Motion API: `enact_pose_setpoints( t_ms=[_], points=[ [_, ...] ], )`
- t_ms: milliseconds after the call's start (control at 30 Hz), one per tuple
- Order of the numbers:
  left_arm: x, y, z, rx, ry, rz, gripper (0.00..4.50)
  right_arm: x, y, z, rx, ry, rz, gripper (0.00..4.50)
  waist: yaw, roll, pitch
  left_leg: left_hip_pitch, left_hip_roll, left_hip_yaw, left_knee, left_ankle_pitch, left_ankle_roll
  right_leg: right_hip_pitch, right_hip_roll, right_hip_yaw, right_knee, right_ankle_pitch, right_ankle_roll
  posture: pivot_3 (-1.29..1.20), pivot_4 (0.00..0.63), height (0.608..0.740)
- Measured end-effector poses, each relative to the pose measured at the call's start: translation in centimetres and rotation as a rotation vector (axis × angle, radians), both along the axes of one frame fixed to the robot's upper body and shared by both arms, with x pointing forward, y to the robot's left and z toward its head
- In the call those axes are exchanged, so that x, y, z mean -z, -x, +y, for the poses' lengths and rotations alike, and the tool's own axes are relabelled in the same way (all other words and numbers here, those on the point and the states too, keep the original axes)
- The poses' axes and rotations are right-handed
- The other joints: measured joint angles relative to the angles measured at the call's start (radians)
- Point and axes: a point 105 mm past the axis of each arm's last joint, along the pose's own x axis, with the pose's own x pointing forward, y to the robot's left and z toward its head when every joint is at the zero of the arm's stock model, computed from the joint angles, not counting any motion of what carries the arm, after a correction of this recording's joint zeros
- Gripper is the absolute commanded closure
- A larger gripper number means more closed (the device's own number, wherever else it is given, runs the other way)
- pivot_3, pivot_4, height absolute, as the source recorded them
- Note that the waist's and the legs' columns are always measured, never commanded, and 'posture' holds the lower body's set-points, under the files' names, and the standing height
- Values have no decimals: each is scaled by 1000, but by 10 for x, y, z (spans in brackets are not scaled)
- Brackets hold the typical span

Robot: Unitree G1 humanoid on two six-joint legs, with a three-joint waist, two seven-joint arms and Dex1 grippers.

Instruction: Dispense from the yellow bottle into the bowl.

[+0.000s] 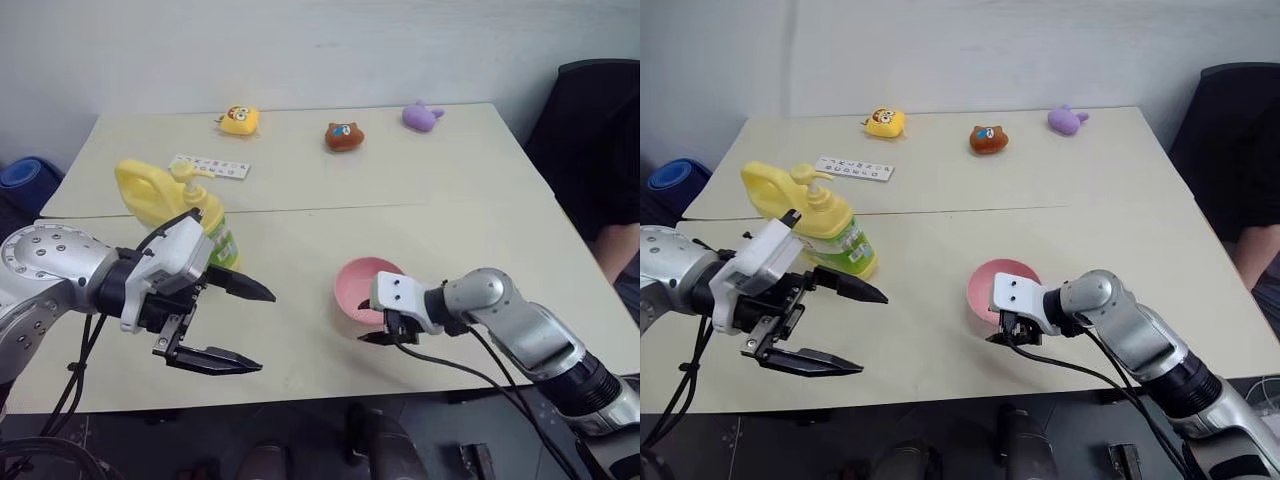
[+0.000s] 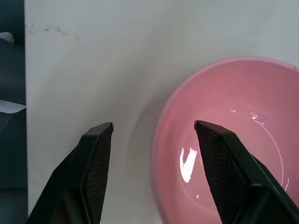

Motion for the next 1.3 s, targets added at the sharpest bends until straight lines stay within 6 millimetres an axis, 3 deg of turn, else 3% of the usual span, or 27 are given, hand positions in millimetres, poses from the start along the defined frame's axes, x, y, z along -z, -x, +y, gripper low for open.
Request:
enact_pose_setpoints(
  t_ms=[33,167,367,833,967,1033,1100,1167,1300],
  points=[
    [0,0,0,-1,0,-1,0,2,-1,0,6,2,3,1631,0,0,0,0,0,0,0,0,0,0,0,0,0,0,0,0,150,740],
    [0,-1,0,-4,3,-4,0,8,-5,-3,13,19,1,2408,0,0,0,0,0,0,0,0,0,0,0,0,0,0,0,0,150,740],
    [-2,-2,-2,0,14,-16,0,13,-6,-4,-3,30,-9,4480,-1,0,0,0,0,0,0,0,0,0,0,0,0,0,0,0,150,740],
    [-8,-18,0,-84,71,-70,0,-1,-7,-14,-57,56,-26,4480,1,-3,-1,0,0,0,2,0,0,1,0,0,1,0,0,0,150,740],
    [-35,-34,10,-191,149,-158,0,-29,-9,-3,-151,41,-42,4480,-3,-4,0,0,0,0,2,0,0,0,0,0,1,1,-1,0,150,740],
    [-60,-50,17,-290,235,-246,0,-52,-16,11,-223,30,-96,4480,-3,-4,0,0,0,0,2,0,0,0,1,0,2,1,-1,0,150,740],
    [-90,-66,31,-415,321,-339,392,-82,-24,34,-314,8,-177,4500,-11,-5,1,0,0,0,3,2,0,0,1,0,2,3,-3,0,150,740],
    [-103,-71,42,-480,359,-386,869,-102,-27,50,-368,-13,-222,4500,-17,-5,1,1,1,0,2,2,-1,0,1,-1,2,3,-3,0,150,740],
    [-114,-89,65,-620,385,-425,2087,-122,-32,87,-452,-52,-212,4500,-25,-5,1,0,1,0,2,2,-1,-2,0,-2,1,3,-3,0,150,740]
  ],
)
